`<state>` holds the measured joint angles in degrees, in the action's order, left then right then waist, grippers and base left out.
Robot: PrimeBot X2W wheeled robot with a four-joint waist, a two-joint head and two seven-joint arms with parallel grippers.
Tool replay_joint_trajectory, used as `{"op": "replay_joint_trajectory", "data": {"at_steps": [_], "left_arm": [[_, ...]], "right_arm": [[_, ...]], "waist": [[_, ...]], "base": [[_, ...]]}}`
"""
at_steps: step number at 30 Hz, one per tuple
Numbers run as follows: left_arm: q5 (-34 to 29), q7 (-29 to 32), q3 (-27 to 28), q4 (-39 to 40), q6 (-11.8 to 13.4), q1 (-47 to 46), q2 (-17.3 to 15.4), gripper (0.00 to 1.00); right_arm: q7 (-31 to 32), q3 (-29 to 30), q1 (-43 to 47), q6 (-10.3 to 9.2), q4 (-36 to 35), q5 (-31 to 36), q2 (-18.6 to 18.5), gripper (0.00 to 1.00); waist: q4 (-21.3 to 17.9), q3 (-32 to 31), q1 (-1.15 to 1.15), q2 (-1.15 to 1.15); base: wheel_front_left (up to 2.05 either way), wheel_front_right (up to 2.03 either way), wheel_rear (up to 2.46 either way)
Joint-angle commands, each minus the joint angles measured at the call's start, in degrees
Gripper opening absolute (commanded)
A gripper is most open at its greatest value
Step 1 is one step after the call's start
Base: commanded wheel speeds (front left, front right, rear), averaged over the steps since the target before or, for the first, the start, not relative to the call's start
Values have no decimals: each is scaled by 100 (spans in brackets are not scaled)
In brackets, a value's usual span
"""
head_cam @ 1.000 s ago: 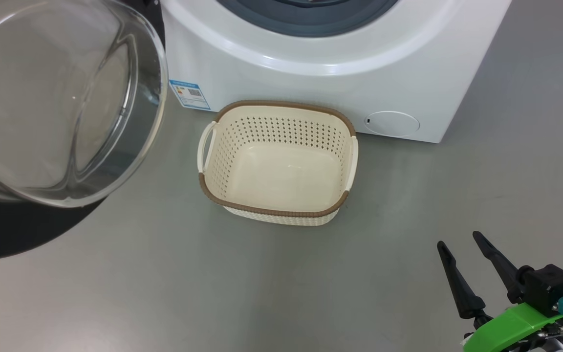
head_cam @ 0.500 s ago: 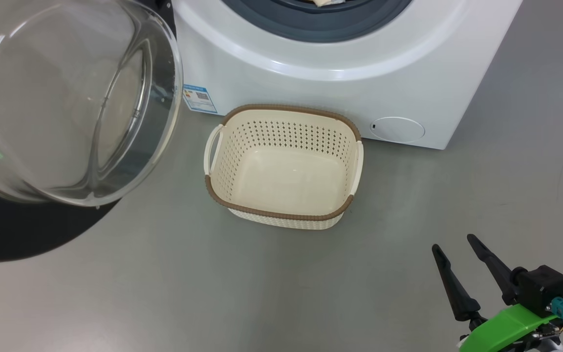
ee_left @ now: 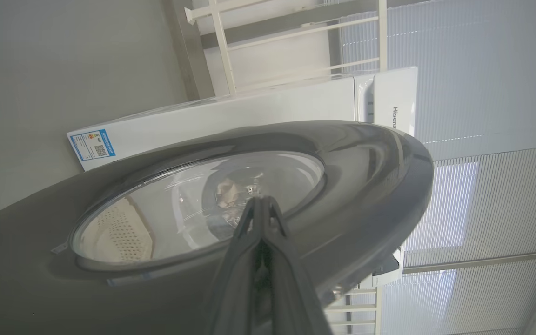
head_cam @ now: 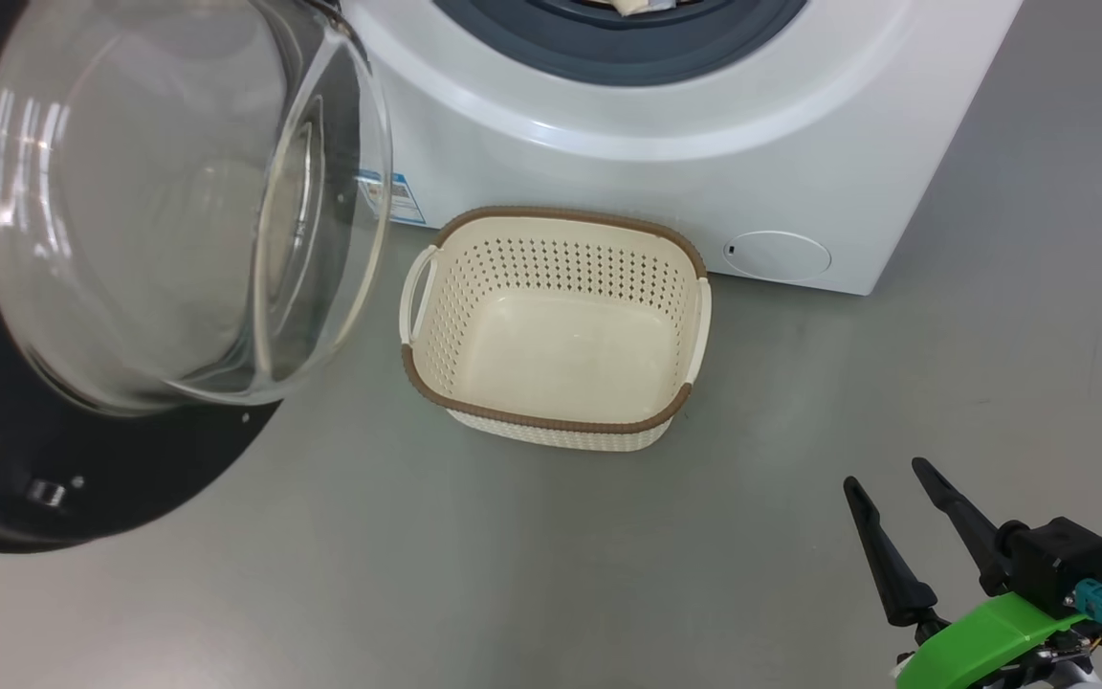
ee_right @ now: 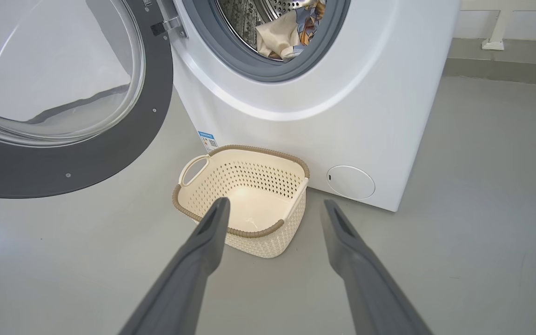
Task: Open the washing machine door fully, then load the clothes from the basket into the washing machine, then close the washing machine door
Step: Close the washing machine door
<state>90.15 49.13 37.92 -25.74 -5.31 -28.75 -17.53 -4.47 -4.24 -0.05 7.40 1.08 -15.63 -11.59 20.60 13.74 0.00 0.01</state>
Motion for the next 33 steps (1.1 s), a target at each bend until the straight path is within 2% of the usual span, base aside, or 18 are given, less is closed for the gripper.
{"op": "replay_joint_trajectory", "data": {"at_steps": [1,9,21,26,33], "left_arm": [[76,204,46,274,-8,165,-247,0],[406,806,-139,929,160,334,0,0],[530,1383,-604,2009,596,640,339,0],[567,1434,-800,2441,768,667,587,0],[475,1126,-1015,2632,806,475,1015,0]], "right_arm": [[-61,-110,-107,9,-113,14,-14,100],[-100,-119,-126,9,-42,-7,38,100],[-280,-226,-149,9,176,-82,131,100],[-378,-271,-173,9,304,-106,198,100],[-506,-362,-267,9,465,-149,256,100]], "waist": [[1,-12,0,-1],[1,-57,0,-1],[-235,-206,0,-1],[-365,-284,0,-1],[-656,-311,0,-1]], "base": [[0,0,0],[0,0,0],[0,0,0],[0,0,0],[0,0,0]]}}
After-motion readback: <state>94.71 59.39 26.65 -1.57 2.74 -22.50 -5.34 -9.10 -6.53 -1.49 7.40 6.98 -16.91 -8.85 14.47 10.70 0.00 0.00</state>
